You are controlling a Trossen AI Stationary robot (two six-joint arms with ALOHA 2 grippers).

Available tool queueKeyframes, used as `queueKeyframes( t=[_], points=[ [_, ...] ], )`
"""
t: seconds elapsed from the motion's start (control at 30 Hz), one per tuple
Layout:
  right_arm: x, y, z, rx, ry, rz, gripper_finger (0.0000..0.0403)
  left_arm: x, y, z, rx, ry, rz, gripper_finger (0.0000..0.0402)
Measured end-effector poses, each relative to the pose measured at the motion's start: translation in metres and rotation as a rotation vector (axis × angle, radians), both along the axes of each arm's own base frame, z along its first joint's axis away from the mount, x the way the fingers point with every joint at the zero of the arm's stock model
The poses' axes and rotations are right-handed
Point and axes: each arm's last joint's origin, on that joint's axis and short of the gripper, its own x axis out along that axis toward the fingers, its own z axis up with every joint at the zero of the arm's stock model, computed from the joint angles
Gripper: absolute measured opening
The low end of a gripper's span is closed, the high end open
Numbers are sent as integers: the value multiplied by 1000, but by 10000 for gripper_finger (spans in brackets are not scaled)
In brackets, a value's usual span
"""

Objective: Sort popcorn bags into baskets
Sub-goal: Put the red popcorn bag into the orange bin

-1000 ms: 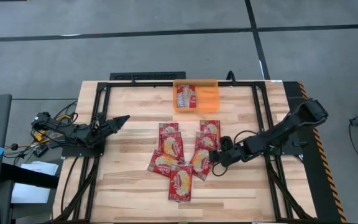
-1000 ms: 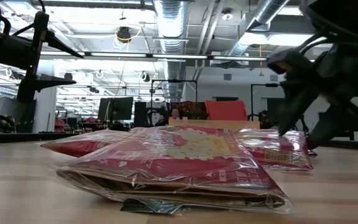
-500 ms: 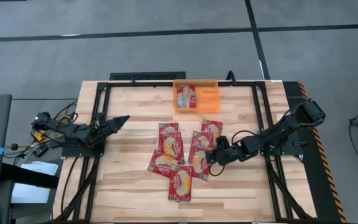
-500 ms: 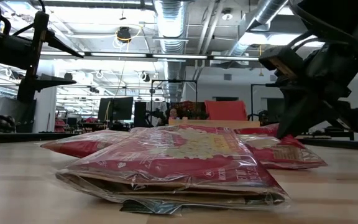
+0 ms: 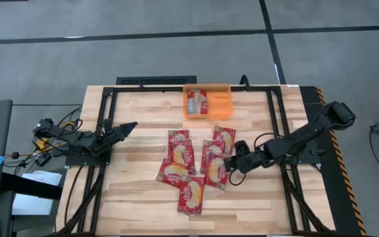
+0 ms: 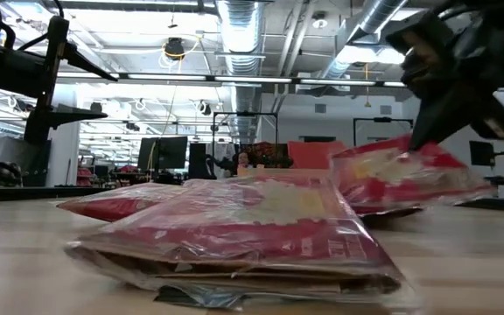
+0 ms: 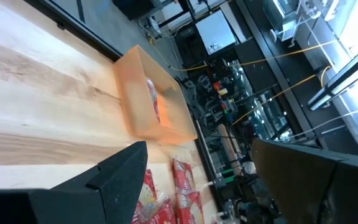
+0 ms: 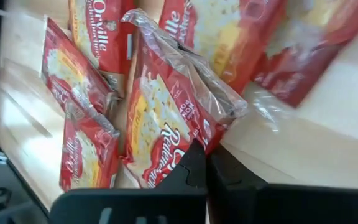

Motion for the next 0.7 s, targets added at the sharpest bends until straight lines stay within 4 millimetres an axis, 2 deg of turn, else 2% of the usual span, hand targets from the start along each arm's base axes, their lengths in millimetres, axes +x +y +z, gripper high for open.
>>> queueKeyframes(
  t=[0.17, 0.3, 0.53, 0.7],
  points=[
    [-8, -12, 22, -53, -71, 31, 5, 0, 0, 0, -4, -3, -3, 279],
    [-13, -38, 39, -138, -124, 25, 5, 0, 0, 0, -3, -2, 0, 279],
    [-27, -109, 61, -277, -155, 56, 5, 0, 0, 0, -7, -5, 4, 279],
    [-46, -163, 65, -339, -160, 51, 4, 0, 0, 0, -19, -15, 5, 279]
  ],
)
